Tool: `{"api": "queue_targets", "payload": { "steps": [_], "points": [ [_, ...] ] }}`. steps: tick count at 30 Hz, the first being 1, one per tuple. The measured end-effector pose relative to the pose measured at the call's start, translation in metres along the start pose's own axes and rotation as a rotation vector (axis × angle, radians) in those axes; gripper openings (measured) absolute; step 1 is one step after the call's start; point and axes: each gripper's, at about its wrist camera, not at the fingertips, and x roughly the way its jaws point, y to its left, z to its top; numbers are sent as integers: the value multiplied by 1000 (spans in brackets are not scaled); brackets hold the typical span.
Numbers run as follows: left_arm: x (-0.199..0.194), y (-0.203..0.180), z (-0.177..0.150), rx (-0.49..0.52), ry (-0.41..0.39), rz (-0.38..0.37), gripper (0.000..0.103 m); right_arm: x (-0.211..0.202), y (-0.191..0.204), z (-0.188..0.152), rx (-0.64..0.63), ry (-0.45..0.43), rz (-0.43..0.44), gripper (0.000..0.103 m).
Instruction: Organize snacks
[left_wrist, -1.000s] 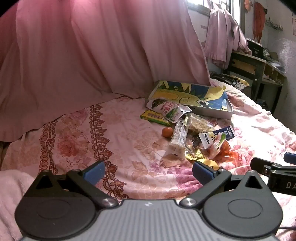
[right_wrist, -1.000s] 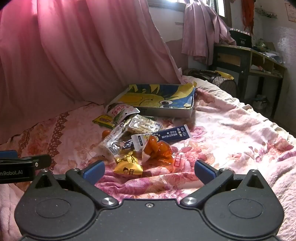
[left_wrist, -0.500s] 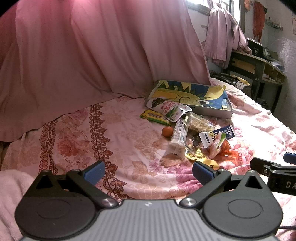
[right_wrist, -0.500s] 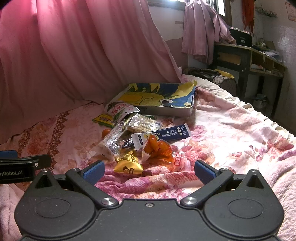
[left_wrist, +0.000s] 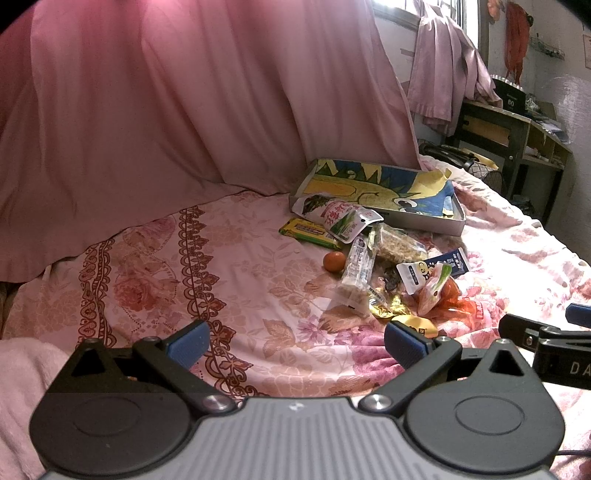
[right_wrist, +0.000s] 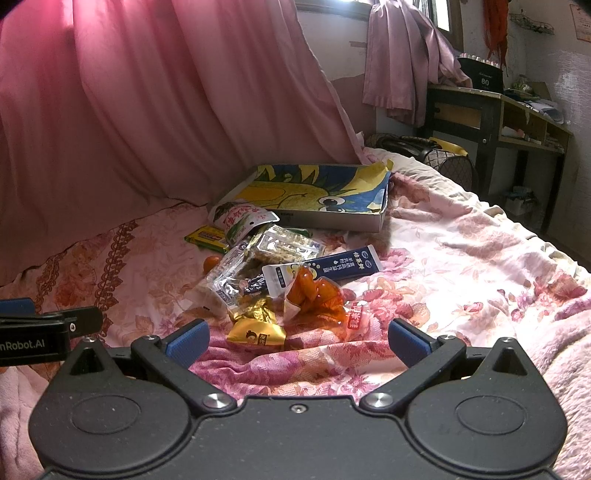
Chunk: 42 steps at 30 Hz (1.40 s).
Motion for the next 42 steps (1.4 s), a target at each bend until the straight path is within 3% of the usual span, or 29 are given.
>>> {"api": "queue_targets", "payload": {
  "steps": [42],
  "points": [
    [0,0,0,-2,9,8,103,1,0,0,0,7,0,103]
  ]
}}
